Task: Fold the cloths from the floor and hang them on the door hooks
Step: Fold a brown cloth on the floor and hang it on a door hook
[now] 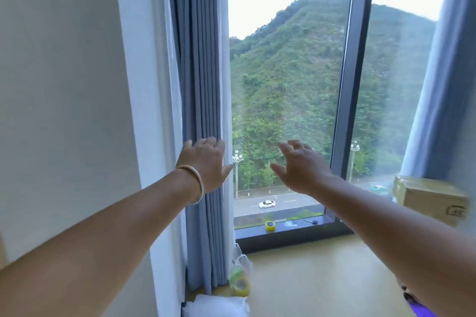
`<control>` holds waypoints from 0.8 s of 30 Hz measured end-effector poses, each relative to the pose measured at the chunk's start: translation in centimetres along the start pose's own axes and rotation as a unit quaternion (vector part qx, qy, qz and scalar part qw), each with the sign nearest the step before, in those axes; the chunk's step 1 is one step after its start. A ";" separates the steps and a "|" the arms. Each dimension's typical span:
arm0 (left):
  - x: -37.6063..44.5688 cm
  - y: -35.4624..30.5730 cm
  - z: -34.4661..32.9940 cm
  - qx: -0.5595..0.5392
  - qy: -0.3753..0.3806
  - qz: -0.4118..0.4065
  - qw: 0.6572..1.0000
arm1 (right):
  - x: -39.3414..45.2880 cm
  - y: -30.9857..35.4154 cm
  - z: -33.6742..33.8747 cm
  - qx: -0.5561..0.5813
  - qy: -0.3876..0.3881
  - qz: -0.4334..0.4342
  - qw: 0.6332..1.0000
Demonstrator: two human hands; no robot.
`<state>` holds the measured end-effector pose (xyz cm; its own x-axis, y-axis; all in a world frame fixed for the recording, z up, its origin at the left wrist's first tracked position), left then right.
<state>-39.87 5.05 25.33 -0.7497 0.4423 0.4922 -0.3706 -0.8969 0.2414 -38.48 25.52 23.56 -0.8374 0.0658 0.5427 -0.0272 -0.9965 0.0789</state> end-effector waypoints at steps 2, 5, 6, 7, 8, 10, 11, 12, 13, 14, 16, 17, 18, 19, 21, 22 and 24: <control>2.1 -4.0 -0.4 -0.019 0.002 -0.021 1.000 | -0.4 -4.7 0.5 -0.008 0.003 -0.030 1.000; 5.0 -10.4 -0.9 -0.033 -0.004 -0.059 0.998 | -1.6 -11.7 1.3 -0.017 0.007 -0.076 0.997; 5.9 -12.5 -1.0 -0.036 -0.006 -0.072 0.997 | -2.0 -13.9 1.5 -0.023 0.010 -0.088 0.996; 6.8 -14.6 -1.1 -0.041 -0.008 -0.084 0.996 | -2.6 -16.2 1.7 -0.031 0.013 -0.100 0.994; 7.7 -16.7 -1.2 -0.046 -0.010 -0.096 0.994 | -3.2 -18.4 2.1 -0.038 0.014 -0.114 0.993; 9.3 -21.0 -1.2 -0.059 -0.019 -0.120 0.991 | -4.6 -22.7 3.0 -0.054 0.013 -0.143 0.988; 10.1 -23.2 -1.1 -0.065 -0.023 -0.134 0.989 | -5.5 -24.9 3.5 -0.065 0.016 -0.159 0.985; 10.7 -25.3 -1.0 -0.071 -0.028 -0.147 0.986 | -6.3 -26.9 4.1 -0.077 0.019 -0.173 0.982; 11.2 -27.5 -0.8 -0.081 -0.033 -0.160 0.983 | -7.2 -28.8 4.7 -0.088 0.021 -0.188 0.978; 11.7 -29.7 -0.7 -0.093 -0.039 -0.174 0.980 | -8.1 -30.8 5.3 -0.098 0.022 -0.203 0.974; 12.6 -34.2 -0.4 -0.117 -0.047 -0.207 0.970 | -10.2 -34.6 6.7 -0.115 0.021 -0.233 0.965; 12.9 -36.5 -0.2 -0.128 -0.049 -0.224 0.965 | -11.4 -36.4 7.5 -0.125 0.019 -0.249 0.960; 13.1 -38.8 0.1 -0.137 -0.050 -0.239 0.960 | -12.6 -38.0 8.3 -0.134 0.016 -0.264 0.955; 13.4 -41.0 0.5 -0.146 -0.053 -0.253 0.955 | -13.8 -39.6 9.1 -0.144 0.014 -0.279 0.949; 13.8 -45.3 1.4 -0.159 -0.064 -0.279 0.945 | -16.4 -42.6 10.7 -0.168 0.011 -0.305 0.937; 13.8 -47.5 1.8 -0.165 -0.070 -0.294 0.939 | -17.7 -43.9 11.6 -0.181 0.007 -0.318 0.930; 13.7 -51.8 2.7 -0.179 -0.079 -0.328 0.924 | -20.4 -46.4 13.5 -0.205 -0.001 -0.345 0.916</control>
<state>-29.46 57.56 21.80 -0.2210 0.8596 0.4607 -0.8959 -0.3656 0.2524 -12.76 71.07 20.06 -0.5420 0.6869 0.4842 -0.7530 -0.6527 0.0830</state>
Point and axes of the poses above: each hand's wrist, its own x-axis towards the middle knuckle, its own z-axis out of the back of the hand, y = z × x, the point moved 7 cm from there along x, towards the middle knuckle, and after that the axes turned 4 degrees about -z, right-handed, at the moved point
